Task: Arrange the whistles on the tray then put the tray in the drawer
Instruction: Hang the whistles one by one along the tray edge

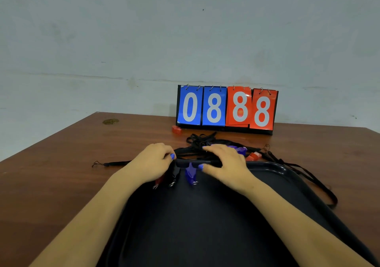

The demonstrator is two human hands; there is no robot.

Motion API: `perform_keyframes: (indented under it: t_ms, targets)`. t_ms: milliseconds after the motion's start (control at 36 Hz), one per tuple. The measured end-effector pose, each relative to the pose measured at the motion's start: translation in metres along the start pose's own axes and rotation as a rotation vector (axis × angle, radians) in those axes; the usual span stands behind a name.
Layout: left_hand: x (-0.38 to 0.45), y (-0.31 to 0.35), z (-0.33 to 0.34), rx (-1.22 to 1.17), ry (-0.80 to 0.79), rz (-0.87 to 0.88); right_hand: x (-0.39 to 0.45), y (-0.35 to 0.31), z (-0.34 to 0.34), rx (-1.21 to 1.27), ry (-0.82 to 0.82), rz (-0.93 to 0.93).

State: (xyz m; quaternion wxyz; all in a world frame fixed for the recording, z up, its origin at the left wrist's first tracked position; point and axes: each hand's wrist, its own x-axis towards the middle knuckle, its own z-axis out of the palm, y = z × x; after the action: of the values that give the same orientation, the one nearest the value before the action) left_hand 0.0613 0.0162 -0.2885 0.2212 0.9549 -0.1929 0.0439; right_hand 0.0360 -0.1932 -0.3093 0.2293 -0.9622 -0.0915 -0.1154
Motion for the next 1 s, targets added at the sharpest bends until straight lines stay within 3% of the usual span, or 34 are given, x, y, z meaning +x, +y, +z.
perform_keyframes:
  t_ms: [111, 306, 444, 639, 1000]
  targets:
    - [-0.001, -0.004, -0.002, -0.102, -0.009, -0.061, -0.001, -0.010, 0.007, 0.013, -0.133, -0.078]
    - [0.001, -0.012, -0.007, -0.270, -0.026, -0.088, 0.000, -0.016, 0.000, 0.175, -0.021, -0.059]
    - [0.001, -0.013, -0.010, -0.245, -0.060, -0.078, -0.007, -0.028, 0.000, 0.231, -0.031, -0.108]
    - [0.000, -0.017, -0.015, -0.251, -0.143, -0.050, -0.015, -0.051, 0.008, -0.030, -0.119, -0.274]
    - [-0.005, -0.023, -0.014, -0.240, -0.150, -0.058, -0.012, -0.037, 0.005, -0.003, -0.165, -0.222]
